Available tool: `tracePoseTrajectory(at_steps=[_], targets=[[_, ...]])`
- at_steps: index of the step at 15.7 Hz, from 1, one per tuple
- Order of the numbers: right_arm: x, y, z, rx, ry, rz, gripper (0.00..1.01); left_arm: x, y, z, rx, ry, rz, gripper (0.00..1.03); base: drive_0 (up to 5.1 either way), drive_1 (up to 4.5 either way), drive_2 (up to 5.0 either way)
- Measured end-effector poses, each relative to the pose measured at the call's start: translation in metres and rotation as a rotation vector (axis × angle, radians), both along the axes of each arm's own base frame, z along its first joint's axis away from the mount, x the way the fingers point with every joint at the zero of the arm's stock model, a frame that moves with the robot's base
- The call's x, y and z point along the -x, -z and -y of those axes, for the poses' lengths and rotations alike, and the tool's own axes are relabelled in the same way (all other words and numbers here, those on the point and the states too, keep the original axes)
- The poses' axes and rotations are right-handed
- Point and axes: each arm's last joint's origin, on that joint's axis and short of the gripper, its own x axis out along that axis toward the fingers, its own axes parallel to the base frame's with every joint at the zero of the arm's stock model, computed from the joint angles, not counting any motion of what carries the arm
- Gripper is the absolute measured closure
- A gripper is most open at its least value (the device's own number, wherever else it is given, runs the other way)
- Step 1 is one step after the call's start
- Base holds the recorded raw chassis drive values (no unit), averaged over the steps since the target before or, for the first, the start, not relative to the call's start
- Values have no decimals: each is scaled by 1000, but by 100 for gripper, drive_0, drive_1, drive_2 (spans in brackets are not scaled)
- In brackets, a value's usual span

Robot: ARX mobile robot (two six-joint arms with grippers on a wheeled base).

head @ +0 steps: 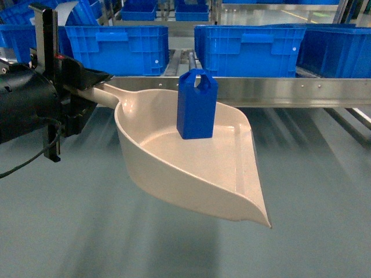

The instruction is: Place part in tray to right shelf

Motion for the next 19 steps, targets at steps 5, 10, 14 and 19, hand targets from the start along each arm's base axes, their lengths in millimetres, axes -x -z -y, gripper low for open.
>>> tracePoseTrajectory(at_steps=[5,10,14,19], targets=[[0,0,0,0,0,1,3,0,0,0,1,1,2,89,3,406,-400],[0,0,0,0,0,0,3,0,0,0,0,0,-1,89,8,411,-395],[0,0,0,-1,0,3,3,0,0,0,0,1,0,89,6,409,-397],[0,0,0,0,0,-1,3,0,0,0,0,1,2,89,10,413,-393]])
